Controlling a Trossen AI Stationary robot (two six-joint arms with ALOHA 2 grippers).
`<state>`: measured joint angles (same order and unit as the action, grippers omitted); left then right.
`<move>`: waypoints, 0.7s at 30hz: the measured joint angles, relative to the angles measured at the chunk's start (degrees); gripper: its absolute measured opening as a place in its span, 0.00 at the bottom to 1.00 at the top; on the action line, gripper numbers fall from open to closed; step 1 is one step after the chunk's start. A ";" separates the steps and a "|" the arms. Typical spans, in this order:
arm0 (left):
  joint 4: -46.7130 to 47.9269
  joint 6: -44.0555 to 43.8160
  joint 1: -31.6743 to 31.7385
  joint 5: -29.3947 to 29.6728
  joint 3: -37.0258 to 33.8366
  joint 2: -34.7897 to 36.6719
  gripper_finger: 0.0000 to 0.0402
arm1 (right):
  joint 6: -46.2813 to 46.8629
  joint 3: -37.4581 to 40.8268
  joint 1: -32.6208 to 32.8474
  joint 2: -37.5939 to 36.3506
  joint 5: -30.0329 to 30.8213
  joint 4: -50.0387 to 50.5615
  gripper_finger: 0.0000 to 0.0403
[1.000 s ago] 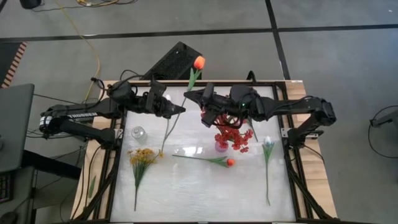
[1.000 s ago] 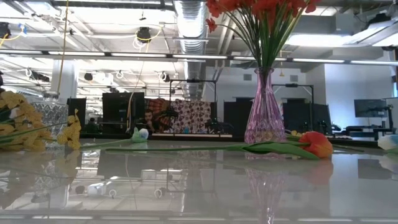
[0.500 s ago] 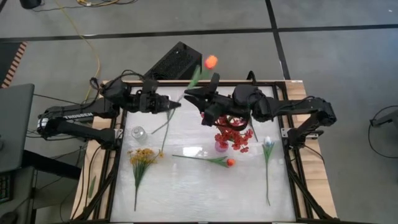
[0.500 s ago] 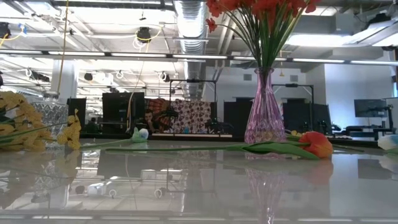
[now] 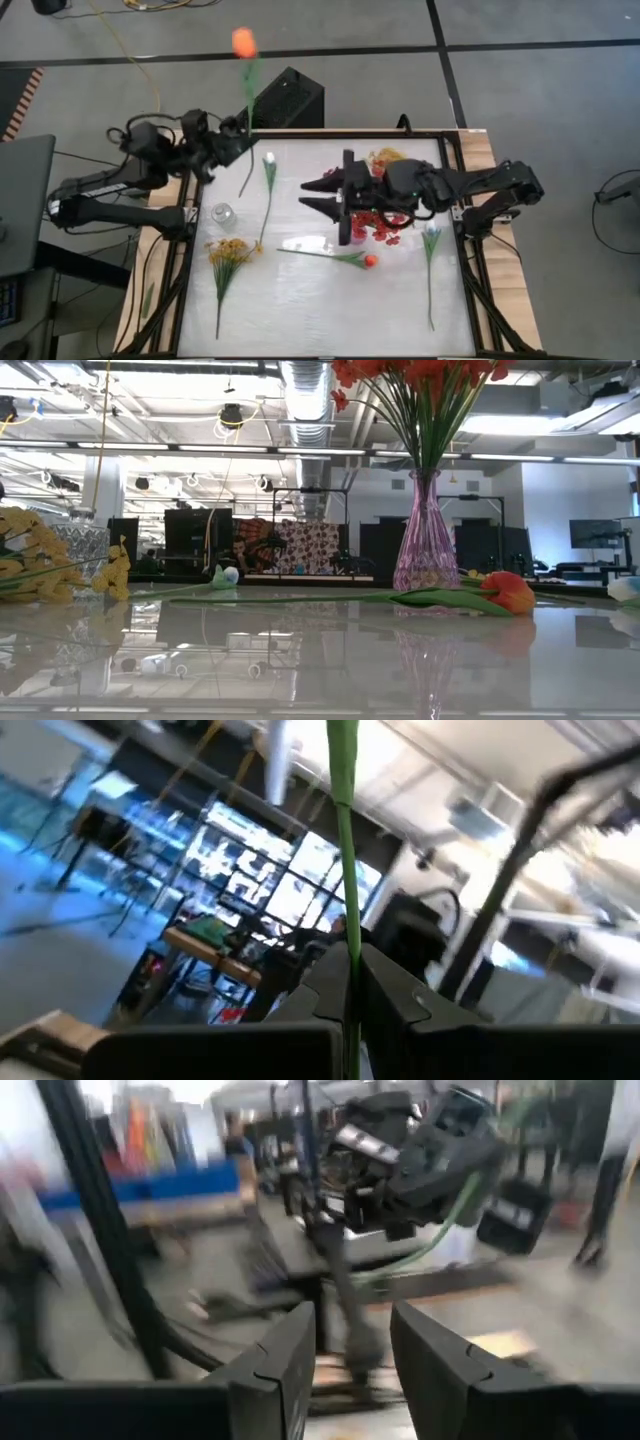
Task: Sort flowers into vase by color
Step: Put the top orange flower into the violet vase
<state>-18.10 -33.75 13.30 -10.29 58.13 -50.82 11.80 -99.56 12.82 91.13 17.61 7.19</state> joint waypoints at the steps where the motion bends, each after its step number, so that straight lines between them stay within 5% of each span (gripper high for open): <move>1: -0.32 2.12 -1.74 1.18 -0.02 -0.32 0.00 | 3.86 -0.03 0.58 0.59 1.20 -1.51 0.39; 9: -13.96 15.75 -16.84 11.66 -0.07 -5.69 0.00 | 7.45 0.10 4.65 7.53 18.40 -18.15 0.35; 14: -17.69 21.49 -20.65 26.43 -0.02 -6.65 0.00 | 2.57 0.08 4.68 7.60 20.09 -19.83 0.32; 21: -18.04 20.67 -20.87 28.77 -0.04 -10.54 0.00 | 1.54 0.08 2.91 7.57 19.88 -18.67 0.32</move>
<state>-36.14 -13.08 -7.57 18.48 58.08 -61.35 13.34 -99.48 15.73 98.70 37.49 -11.49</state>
